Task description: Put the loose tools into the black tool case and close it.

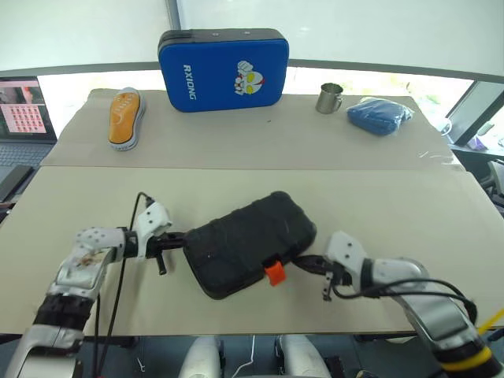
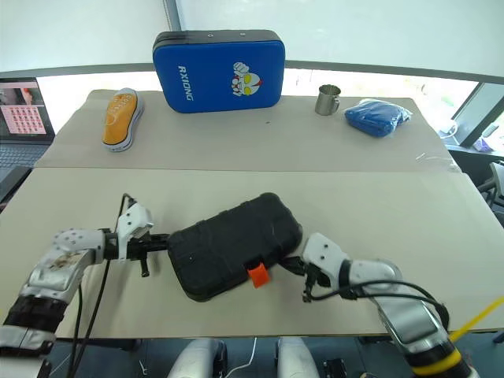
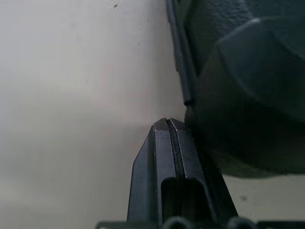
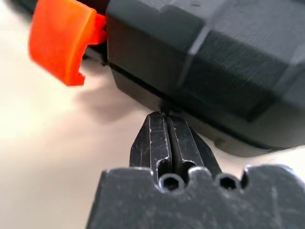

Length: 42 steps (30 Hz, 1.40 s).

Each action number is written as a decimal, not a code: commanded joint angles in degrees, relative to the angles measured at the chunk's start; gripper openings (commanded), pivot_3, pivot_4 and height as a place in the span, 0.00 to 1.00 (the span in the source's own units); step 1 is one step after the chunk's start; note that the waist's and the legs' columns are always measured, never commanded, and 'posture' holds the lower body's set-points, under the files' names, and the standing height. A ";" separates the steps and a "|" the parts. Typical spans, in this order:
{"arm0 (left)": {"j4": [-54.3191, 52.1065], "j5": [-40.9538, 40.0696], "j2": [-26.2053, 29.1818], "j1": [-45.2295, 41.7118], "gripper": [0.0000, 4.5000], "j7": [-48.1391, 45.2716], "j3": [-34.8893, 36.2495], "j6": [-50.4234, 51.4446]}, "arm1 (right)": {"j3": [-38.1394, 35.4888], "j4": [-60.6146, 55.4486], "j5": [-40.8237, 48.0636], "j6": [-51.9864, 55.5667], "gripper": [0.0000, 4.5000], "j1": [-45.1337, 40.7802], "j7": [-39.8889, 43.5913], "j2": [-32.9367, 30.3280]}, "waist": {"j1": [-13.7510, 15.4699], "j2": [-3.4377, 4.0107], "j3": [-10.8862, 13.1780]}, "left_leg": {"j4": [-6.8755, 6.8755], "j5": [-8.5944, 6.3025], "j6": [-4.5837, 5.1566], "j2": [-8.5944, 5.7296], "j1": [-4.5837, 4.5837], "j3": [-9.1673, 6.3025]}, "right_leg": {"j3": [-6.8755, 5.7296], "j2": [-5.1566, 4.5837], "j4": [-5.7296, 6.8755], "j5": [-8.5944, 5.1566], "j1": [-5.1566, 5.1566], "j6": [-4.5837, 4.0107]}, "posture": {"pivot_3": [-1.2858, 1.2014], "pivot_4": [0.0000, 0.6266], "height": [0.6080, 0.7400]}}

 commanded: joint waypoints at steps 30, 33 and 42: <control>1.96 3.89 -10.31 -21.83 0.00 -5.19 -12.98 -2.26 | -3.26 -15.22 4.45 5.22 0.03 9.74 -1.91 1.16 | 1.17 -0.01 0.08 | 0.29 0.00 0.01 -0.19 -0.40 -0.15 | -0.16 0.02 -0.10 0.03 0.03 0.10 | 0.52 0.24 1.00; 3.90 5.97 -11.05 -21.92 0.00 -4.17 -13.85 -2.69 | -2.17 -13.89 3.42 5.20 0.03 8.38 -2.60 1.60 | 1.06 -0.01 0.08 | 0.29 0.00 0.01 -0.19 -0.38 -0.14 | -0.15 0.03 -0.10 0.03 0.03 0.10 | 0.52 0.24 1.00; 4.96 7.58 -11.72 -19.91 0.00 -3.23 -14.48 -3.36 | -0.11 -10.52 2.33 4.32 0.03 3.87 -2.47 3.33 | 1.01 0.03 0.03 | 0.29 0.00 0.01 -0.16 -0.26 -0.18 | -0.13 0.05 -0.07 0.03 0.12 0.09 | 0.52 0.24 1.00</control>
